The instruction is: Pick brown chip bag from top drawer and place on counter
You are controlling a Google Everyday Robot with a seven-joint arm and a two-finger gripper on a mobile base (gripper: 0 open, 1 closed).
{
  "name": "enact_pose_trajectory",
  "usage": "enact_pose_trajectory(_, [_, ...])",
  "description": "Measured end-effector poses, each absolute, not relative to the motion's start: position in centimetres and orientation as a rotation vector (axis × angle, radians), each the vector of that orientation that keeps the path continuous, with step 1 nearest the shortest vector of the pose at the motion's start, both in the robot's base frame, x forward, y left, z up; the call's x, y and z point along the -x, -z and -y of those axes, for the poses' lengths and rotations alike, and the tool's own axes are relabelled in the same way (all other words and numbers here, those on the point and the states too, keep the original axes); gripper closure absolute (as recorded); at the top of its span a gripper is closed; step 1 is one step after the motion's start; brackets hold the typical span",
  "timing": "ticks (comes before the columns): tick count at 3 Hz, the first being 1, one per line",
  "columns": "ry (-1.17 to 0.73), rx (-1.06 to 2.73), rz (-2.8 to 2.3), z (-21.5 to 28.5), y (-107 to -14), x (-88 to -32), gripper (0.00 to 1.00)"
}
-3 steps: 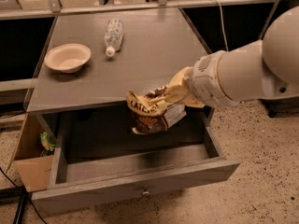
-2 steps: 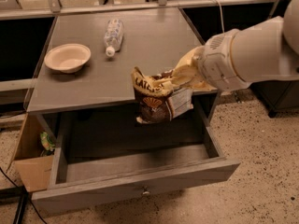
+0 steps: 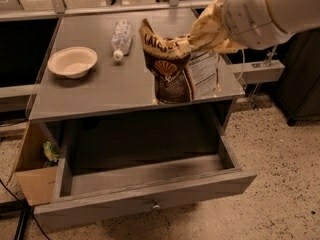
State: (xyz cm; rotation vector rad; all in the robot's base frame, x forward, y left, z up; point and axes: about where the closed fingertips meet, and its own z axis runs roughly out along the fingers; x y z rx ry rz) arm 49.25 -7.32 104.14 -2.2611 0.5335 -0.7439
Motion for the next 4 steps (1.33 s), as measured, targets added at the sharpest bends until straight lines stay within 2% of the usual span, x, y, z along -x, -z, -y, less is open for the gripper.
enact_pose_trajectory(2, [0.821,2.226,-0.442,5.9,-107.4,-52.3,1.00])
enact_pose_trajectory(4, [0.747,2.151,-0.338,4.5,-100.9,-58.7,1.00])
